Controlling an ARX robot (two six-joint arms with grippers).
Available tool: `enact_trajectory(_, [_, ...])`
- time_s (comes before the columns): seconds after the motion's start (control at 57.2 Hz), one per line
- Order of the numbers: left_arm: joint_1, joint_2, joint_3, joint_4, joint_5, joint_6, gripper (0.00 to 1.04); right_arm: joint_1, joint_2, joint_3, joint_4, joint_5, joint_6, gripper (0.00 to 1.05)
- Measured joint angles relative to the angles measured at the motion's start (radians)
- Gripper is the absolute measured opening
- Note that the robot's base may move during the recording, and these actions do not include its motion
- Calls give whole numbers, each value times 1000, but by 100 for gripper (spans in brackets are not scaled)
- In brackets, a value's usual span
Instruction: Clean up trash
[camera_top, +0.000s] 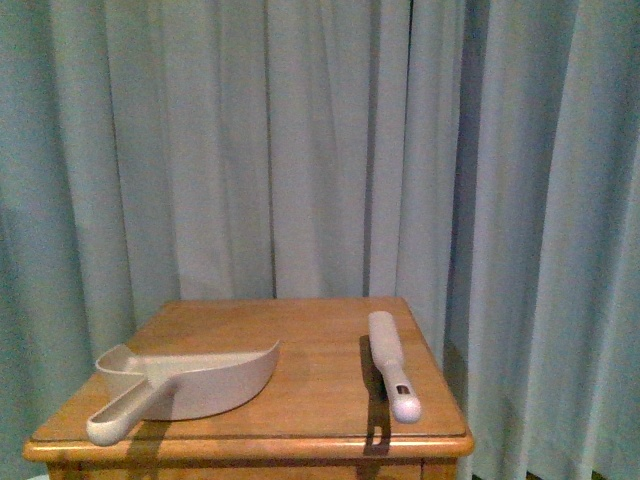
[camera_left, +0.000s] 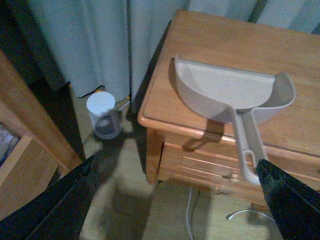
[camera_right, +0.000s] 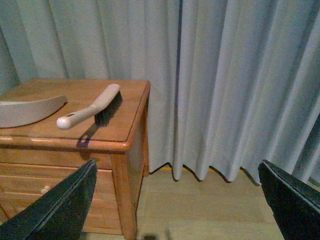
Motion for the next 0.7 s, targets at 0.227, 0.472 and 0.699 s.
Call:
enact_trajectory(0.227, [-107, 269, 266, -95, -16, -16, 97, 0, 0, 0, 0, 0, 0, 97])
enact_trajectory(0.472, [-112, 419, 409, -214, -18, -40, 97, 0, 0, 0, 0, 0, 0, 97])
enact_trajectory(0.699, [-148, 499, 479, -277, 7, -85, 97, 0, 0, 0, 0, 0, 0, 97])
